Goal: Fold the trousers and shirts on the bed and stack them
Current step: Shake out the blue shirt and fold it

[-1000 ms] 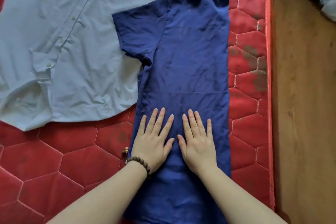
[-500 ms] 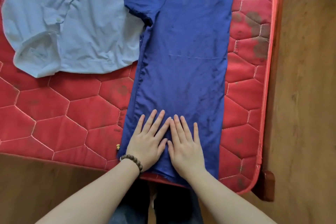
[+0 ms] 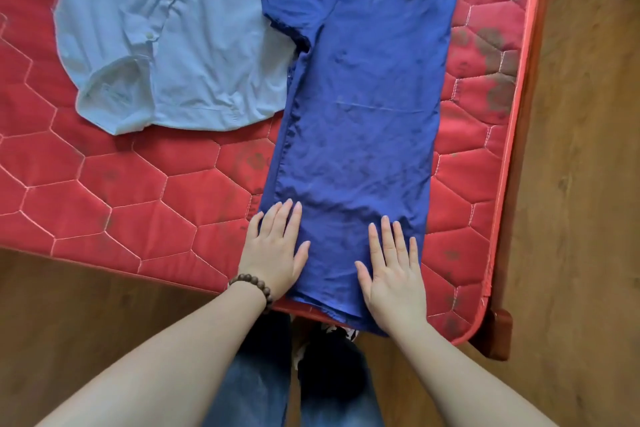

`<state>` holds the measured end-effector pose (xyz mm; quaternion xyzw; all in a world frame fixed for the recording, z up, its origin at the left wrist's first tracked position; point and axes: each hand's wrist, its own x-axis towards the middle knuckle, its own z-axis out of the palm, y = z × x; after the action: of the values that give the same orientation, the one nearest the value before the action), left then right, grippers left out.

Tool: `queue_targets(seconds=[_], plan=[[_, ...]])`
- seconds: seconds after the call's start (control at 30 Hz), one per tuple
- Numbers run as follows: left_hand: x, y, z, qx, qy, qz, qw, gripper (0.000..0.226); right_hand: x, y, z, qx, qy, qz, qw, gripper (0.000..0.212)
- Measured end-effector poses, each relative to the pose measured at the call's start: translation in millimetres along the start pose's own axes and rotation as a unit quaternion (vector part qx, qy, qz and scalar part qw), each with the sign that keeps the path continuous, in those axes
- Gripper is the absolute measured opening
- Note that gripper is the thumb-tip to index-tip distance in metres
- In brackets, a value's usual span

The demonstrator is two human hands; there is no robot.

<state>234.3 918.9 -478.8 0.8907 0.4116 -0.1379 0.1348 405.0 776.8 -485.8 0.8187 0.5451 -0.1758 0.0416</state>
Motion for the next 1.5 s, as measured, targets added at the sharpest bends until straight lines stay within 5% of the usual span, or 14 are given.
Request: queue_targets(seconds=[0.33,0.57,0.83,0.93,1.13,1.23,1.33,1.5], plan=[[132,-38,-72,-0.021,0.041,-0.061,0.997,0.075,168,-22,-74,0.01,0.064,-0.04,0.997,0.062],[231,-72,-108,-0.136,0.102,-0.112,0.979,0.083,315,-40,-123,-0.038,0.086,-0.107,0.99,0.058],[308,-63,-129,-0.392,0.115,-0.349,0.843,0.076,441,-41,-157,-0.087,0.027,-0.188,0.978,0.06],[321,-64,-127,-0.37,0.098,-0.39,0.837,0.064,485,-47,-171,-0.084,0.014,-0.2,0.976,0.064],[329,-67,-116,-0.342,0.162,-0.248,0.892,0.042,542,-63,-197,-0.12,-0.095,-0.247,0.957,0.091],[328,-66,-116,-0.316,0.193,-0.182,0.911,0.041,552,-67,-203,-0.107,-0.104,-0.219,0.964,0.052],[328,-63,-125,-0.324,0.226,-0.133,0.909,0.04,550,-58,-209,-0.057,-0.055,-0.232,0.97,0.019],[323,-58,-131,-0.244,0.28,-0.032,0.928,0.033,517,-10,-216,-0.009,0.095,-0.249,0.964,0.019]])
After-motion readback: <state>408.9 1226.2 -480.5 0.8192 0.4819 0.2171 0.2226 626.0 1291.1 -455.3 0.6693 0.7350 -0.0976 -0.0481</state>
